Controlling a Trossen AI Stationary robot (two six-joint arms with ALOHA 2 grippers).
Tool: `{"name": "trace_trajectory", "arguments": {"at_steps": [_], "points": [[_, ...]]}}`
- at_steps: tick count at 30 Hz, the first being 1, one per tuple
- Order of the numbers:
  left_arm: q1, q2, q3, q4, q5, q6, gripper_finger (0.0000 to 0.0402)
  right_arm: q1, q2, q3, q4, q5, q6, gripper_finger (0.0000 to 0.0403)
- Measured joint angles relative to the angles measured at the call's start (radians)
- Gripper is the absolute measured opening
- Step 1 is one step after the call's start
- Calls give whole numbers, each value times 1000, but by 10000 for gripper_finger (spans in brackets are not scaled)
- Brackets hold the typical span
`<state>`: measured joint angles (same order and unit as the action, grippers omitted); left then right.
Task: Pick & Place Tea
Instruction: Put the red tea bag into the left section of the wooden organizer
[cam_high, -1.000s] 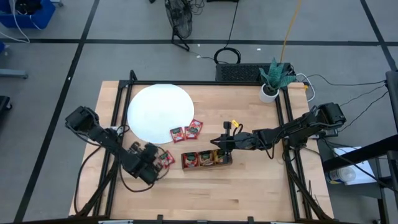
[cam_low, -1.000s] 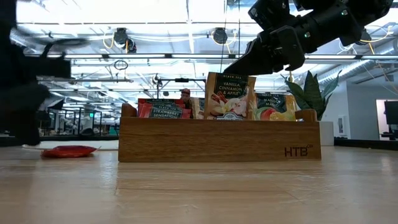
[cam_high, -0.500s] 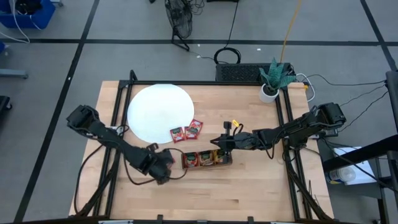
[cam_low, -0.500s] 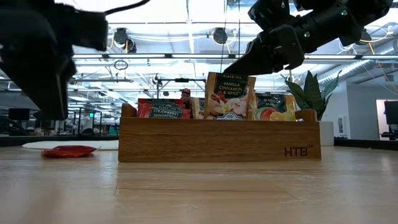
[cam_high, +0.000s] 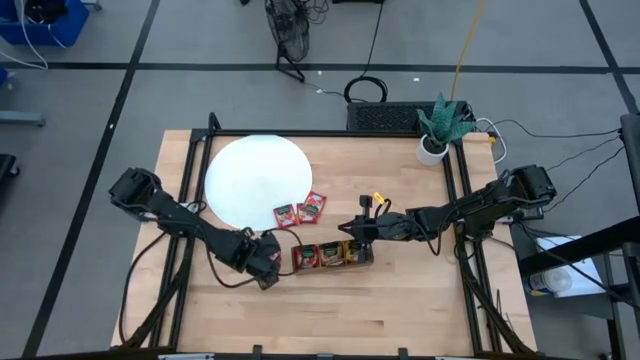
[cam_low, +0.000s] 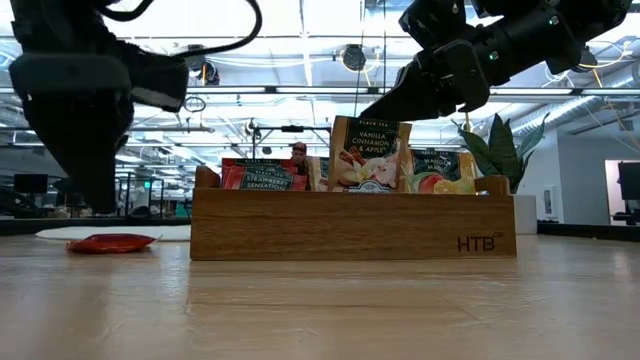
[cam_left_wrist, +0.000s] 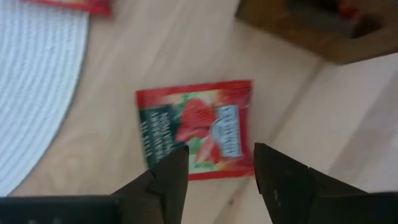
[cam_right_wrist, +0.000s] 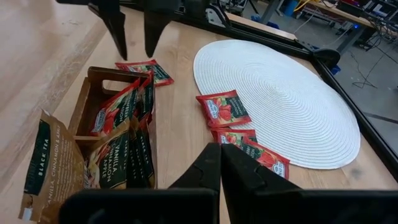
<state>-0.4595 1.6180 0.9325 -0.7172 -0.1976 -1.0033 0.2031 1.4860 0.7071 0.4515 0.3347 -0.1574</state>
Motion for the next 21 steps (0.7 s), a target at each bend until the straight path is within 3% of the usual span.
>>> {"name": "trace_trajectory", "arguments": {"at_steps": [21], "points": [[15, 123, 5, 57, 83, 40, 184, 0, 0, -1, 0, 0, 0, 0]]}}
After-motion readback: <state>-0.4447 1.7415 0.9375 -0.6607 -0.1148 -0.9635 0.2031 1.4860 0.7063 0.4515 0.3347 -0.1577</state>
